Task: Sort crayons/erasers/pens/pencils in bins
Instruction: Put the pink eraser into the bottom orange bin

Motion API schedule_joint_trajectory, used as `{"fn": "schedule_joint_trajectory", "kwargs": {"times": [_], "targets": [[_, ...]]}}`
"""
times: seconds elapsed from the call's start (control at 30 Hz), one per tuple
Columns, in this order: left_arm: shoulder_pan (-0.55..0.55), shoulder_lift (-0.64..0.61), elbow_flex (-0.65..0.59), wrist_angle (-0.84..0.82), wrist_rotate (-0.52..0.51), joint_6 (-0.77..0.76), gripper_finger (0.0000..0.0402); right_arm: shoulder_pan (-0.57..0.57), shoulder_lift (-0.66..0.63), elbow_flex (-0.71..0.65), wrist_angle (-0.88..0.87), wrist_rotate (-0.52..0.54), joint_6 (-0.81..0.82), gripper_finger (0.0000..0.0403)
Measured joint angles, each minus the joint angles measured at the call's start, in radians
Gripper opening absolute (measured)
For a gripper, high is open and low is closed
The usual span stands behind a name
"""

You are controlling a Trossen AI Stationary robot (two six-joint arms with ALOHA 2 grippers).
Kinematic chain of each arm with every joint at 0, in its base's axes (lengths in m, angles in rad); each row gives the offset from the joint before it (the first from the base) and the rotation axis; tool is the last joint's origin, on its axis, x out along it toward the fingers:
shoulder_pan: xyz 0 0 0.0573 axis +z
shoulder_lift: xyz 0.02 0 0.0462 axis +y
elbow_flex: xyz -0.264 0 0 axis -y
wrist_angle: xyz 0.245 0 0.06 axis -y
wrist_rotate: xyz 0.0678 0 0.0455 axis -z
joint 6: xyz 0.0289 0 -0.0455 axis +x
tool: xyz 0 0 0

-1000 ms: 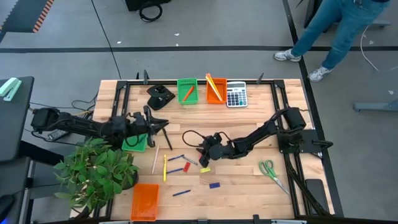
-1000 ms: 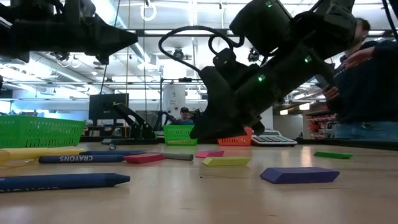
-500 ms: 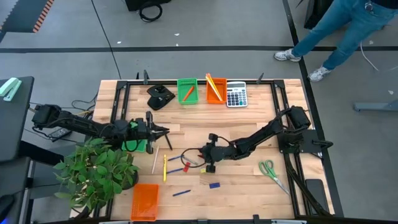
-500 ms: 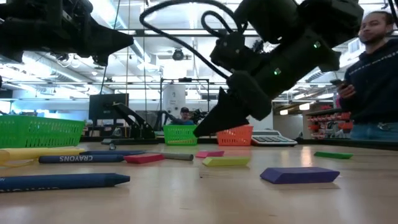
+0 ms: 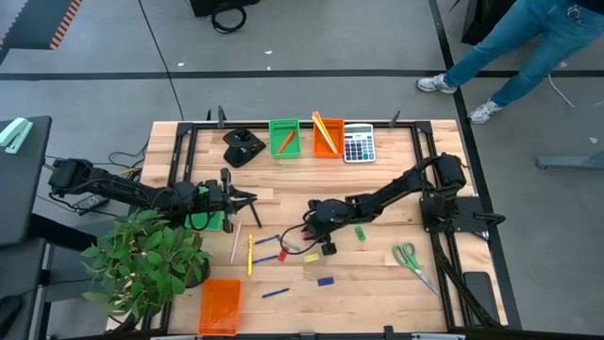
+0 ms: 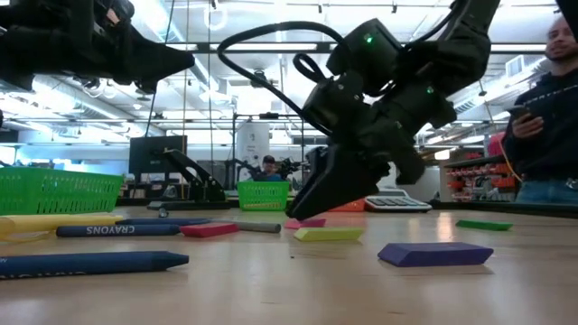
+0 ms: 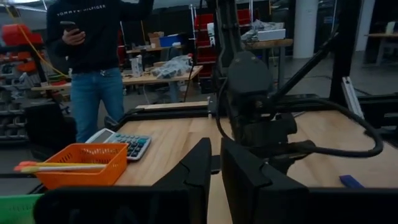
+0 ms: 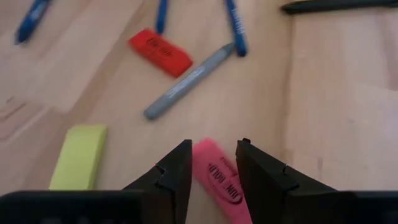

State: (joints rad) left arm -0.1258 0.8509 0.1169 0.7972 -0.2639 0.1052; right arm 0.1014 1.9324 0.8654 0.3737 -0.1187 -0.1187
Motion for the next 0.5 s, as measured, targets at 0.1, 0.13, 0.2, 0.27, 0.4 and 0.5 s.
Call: {"fn": "schedule_joint_trajectory", "kwargs": {"times": [0.1,0.13,0.2,0.27,0.4,0.5], "targets": [[0.012,0.0,0.0,-0.001,-0.005,0.017,0.0049,-0.014,-0.002,0.001,-0.033,-0.051,-0.063,0.0141],[0.019,0.0,0.0,-0.001,-0.005,0.017,0.0051,-0.019,-0.003,0.001,-0.046,-0.064,-0.08,0.0146],[0.036,0.0,0.0,-0.001,-0.005,0.011,0.0055,-0.028,-0.003,0.002,-0.059,-0.084,-0.107,0.0158],[0.05,0.0,0.0,-0.005,-0.005,-0.014,0.0058,-0.03,-0.003,0.003,-0.071,-0.086,-0.137,0.0171],[0.065,0.0,0.0,-0.012,-0.005,-0.051,0.0062,-0.04,-0.004,-0.001,-0.077,-0.069,-0.173,0.0185],[0.068,0.0,0.0,-0.012,-0.005,-0.068,0.0064,-0.052,0.0,-0.002,-0.084,-0.074,-0.18,0.0185]]}}
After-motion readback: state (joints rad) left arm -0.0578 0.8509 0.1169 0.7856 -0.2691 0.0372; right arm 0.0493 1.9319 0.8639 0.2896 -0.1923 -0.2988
